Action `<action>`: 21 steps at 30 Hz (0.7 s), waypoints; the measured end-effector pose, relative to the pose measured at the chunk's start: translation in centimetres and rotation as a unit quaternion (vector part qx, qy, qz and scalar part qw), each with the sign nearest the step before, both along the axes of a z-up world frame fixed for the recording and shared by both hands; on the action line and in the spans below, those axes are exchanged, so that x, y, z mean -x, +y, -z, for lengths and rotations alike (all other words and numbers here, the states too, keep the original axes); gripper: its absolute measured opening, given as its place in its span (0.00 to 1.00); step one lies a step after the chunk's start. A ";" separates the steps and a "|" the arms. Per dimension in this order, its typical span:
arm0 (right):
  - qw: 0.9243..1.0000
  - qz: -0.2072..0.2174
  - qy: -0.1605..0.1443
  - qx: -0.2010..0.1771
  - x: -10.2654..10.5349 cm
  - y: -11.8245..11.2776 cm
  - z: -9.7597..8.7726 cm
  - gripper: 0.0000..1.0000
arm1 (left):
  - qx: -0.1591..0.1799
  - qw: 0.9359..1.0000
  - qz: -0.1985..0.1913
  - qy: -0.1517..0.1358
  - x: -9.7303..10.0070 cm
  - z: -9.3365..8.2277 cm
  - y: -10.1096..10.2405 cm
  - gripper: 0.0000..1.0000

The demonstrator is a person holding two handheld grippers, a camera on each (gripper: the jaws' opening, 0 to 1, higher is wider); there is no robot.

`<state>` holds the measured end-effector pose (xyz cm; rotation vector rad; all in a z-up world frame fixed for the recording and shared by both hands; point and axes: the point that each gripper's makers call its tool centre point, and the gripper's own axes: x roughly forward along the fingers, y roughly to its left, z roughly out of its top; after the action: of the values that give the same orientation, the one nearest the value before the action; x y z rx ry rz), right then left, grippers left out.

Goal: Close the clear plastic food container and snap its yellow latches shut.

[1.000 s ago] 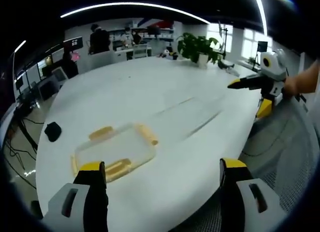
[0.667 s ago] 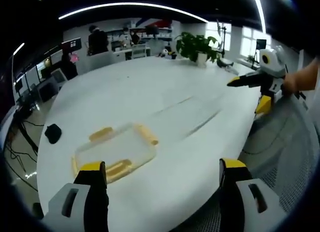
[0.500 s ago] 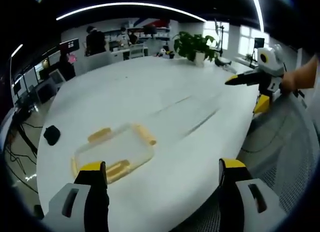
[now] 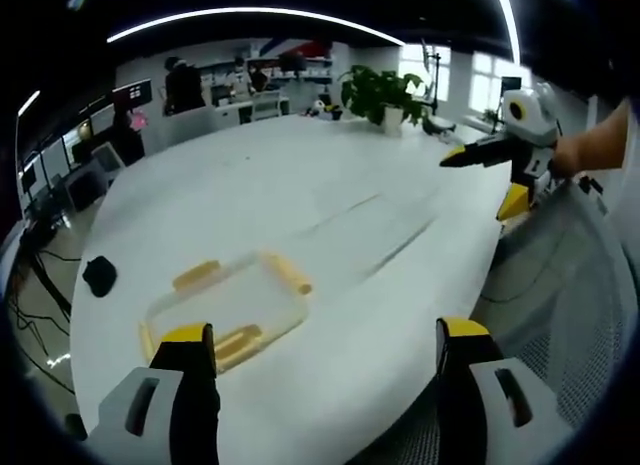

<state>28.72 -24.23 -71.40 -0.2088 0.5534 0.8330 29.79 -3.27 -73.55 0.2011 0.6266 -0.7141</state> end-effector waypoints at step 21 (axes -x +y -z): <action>0.999 -0.045 0.000 0.025 -1.4 2.6 0.0 0.87 | -0.005 1.000 0.015 -0.008 -1.3 -0.3 0.8 0.87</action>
<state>30.09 -21.59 -71.35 -0.2802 0.5683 0.9068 31.11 -2.45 -73.25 0.2264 0.6129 -0.7370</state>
